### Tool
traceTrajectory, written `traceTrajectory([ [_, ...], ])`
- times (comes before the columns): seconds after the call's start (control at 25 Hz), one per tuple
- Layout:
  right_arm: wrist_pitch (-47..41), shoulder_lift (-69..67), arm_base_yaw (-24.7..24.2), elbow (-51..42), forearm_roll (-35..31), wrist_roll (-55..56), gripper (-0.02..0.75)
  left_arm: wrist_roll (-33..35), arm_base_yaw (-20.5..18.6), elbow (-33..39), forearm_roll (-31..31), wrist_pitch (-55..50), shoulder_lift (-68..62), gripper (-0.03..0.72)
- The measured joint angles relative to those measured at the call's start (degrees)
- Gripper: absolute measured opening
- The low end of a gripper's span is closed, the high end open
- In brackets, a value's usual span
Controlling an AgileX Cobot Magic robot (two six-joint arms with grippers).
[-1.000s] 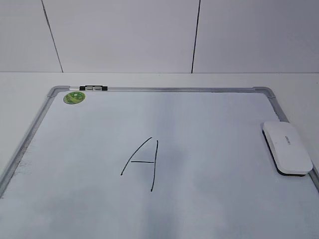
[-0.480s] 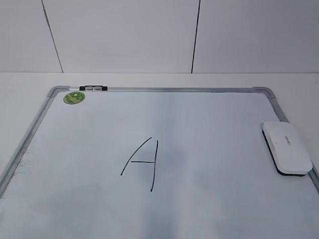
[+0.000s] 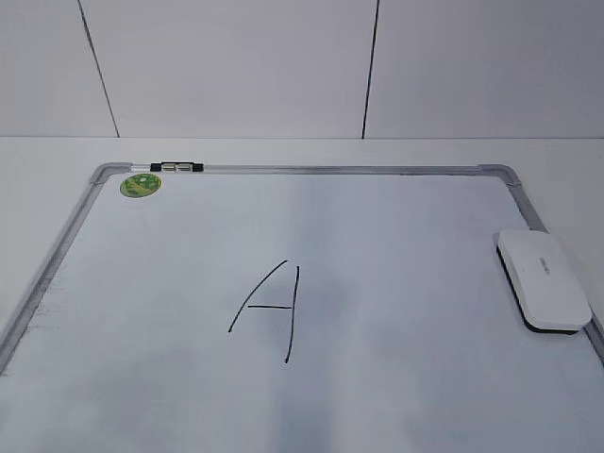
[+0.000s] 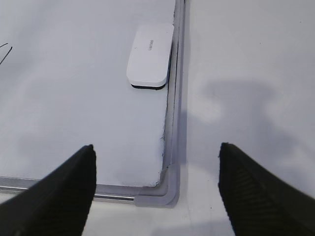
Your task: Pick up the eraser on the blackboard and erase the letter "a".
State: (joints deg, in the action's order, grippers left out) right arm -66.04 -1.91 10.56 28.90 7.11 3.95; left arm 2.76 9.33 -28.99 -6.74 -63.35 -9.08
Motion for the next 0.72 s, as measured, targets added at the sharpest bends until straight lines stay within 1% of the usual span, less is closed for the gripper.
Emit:
traceTrajectory([
  [0.12, 0.08, 0.34, 0.0, 0.0, 0.09, 0.0, 0.592, 0.0, 0.35, 0.0, -0.08, 0.04, 0.44, 0.245],
  [0.44, 0.14, 2.9, 0.0, -0.1, 0.22, 0.0, 0.592, 0.0, 0.73, 0.0, -0.51, 0.04, 8.16, 0.239],
  [0.72, 0.14, 2.9, 0.0, -0.1, 0.48, 0.0, 0.592, 0.09, 0.86, 0.11, -0.65, -0.06, 8.44, 0.238],
])
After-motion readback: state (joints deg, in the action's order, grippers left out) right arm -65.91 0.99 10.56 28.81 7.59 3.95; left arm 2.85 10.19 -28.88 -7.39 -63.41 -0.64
